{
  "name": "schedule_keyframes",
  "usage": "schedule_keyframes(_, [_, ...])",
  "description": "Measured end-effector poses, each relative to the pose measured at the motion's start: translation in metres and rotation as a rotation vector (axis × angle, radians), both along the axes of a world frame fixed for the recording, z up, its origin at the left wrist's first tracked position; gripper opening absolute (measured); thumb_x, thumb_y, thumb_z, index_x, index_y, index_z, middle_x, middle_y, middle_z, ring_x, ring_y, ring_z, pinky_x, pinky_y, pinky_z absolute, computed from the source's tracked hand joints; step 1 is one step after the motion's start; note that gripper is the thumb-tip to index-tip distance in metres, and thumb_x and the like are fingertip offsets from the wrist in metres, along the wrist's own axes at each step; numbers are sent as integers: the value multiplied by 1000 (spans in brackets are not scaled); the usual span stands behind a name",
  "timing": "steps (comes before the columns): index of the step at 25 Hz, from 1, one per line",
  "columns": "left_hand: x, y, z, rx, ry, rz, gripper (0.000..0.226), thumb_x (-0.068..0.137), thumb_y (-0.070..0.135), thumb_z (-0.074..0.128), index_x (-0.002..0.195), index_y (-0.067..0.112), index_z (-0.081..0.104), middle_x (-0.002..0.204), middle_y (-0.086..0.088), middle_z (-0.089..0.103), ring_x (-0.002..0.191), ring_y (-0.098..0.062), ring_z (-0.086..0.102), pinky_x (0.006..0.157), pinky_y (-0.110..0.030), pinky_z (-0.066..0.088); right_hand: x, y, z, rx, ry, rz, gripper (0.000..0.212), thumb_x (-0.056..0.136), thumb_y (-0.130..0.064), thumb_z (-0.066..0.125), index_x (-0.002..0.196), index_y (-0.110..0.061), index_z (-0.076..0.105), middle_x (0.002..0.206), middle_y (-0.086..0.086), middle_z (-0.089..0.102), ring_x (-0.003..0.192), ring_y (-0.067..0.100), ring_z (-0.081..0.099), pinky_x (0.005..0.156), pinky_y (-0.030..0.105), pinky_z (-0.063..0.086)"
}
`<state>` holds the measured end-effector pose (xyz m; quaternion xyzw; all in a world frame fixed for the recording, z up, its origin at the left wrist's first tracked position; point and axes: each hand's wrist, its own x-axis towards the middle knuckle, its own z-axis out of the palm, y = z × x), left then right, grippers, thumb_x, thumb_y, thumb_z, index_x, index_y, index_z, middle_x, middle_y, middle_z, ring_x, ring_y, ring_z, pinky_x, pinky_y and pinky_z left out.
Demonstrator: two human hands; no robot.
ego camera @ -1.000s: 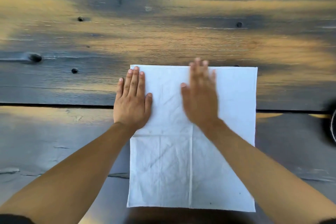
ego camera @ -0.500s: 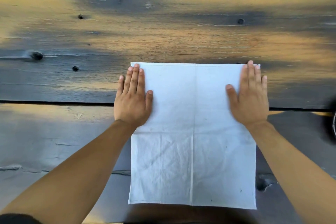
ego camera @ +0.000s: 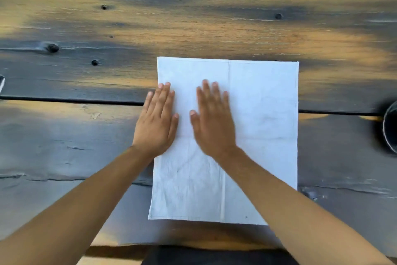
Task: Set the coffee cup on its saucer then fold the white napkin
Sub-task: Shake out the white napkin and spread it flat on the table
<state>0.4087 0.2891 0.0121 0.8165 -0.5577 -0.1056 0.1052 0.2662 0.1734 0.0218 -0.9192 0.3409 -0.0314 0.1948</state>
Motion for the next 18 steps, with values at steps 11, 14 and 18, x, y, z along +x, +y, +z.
schedule_keyframes(11, [-14,24,-16,170,-76,5,67,105,39,22,160,6,3,170,-10,-2,157,-22,-6,127,-47,6,-129,-50,-26,-89,225,-126,73,102,-50,29,160,-8,12,170,8,7,157,27,4,125,52,10])
schedule_keyframes(14, [-14,24,-15,180,-76,8,67,105,40,20,160,6,1,170,-10,-4,157,-22,-8,127,-48,6,-152,-66,-20,-16,239,-249,73,102,-49,24,160,-7,6,170,8,1,157,25,-2,126,51,8])
schedule_keyframes(18, [-15,25,-16,170,-75,2,67,105,39,19,160,6,2,170,-10,-3,157,-22,-7,127,-48,5,-90,-18,-9,-49,70,-202,68,104,-42,31,157,-2,20,167,16,14,156,34,8,125,53,8])
